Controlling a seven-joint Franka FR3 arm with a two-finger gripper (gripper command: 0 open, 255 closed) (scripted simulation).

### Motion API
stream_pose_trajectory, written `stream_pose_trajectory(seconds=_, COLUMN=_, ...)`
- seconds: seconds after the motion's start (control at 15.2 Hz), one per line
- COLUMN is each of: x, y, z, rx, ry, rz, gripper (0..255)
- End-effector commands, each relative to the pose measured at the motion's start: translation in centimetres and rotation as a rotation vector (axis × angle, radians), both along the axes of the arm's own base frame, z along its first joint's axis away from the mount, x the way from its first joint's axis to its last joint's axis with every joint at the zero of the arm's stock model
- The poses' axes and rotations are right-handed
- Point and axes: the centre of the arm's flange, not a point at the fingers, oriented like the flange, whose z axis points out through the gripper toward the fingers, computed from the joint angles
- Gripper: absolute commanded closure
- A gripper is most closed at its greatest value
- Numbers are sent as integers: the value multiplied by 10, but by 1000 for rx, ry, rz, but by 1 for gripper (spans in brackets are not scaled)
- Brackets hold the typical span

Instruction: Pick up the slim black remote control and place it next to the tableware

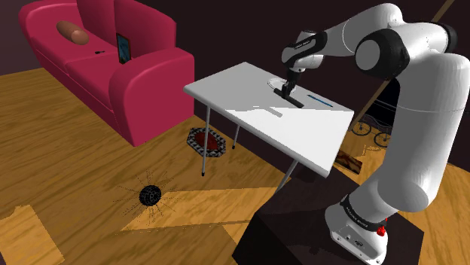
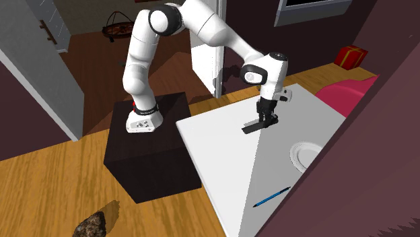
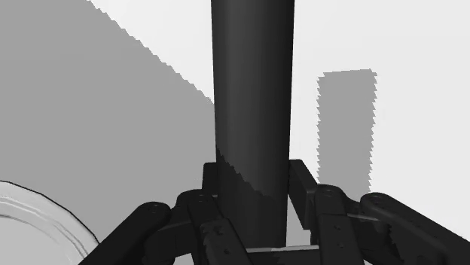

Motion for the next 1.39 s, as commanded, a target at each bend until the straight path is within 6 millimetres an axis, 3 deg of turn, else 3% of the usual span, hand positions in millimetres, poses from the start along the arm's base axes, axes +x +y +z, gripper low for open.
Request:
stream_pose_trajectory(seconds=0.0, x=1, y=0, z=-11, rx=0, ry=-1, rz=0, gripper=255)
stream_pose_trajectory(seconds=0.66, x=1, y=0, z=-62, rx=0, ry=-1, rz=0, gripper=255)
stream_pose_trajectory(seconds=1.19, x=1, y=0, z=-62, rx=0, ry=-1, rz=0, gripper=255)
stream_pose_trajectory(seconds=1.25, x=1, y=0, z=-62, rx=0, ry=-1, rz=0, gripper=0)
stream_pose_trajectory(seconds=1.32, x=1, y=0, z=-62, rx=0, ry=-1, rz=0, gripper=0)
